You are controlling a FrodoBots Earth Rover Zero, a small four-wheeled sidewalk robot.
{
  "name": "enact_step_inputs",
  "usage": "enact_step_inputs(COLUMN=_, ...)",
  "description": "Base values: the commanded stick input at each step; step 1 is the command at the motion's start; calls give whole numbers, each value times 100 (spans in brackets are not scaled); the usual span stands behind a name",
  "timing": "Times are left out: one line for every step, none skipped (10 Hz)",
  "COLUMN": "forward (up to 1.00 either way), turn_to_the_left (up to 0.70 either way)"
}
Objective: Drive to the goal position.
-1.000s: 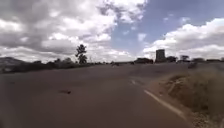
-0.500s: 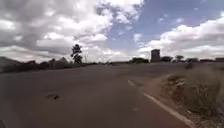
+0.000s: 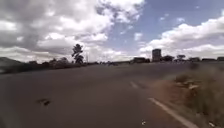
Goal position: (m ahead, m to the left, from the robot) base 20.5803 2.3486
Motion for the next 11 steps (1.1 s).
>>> enact_step_inputs(forward=70, turn_to_the_left=0)
enact_step_inputs(forward=70, turn_to_the_left=-7)
enact_step_inputs(forward=70, turn_to_the_left=-22)
enact_step_inputs(forward=70, turn_to_the_left=-28)
enact_step_inputs(forward=70, turn_to_the_left=-28)
enact_step_inputs(forward=70, turn_to_the_left=-28)
enact_step_inputs(forward=70, turn_to_the_left=-28)
enact_step_inputs(forward=70, turn_to_the_left=-17)
enact_step_inputs(forward=70, turn_to_the_left=-2)
enact_step_inputs(forward=70, turn_to_the_left=0)
enact_step_inputs(forward=70, turn_to_the_left=0)
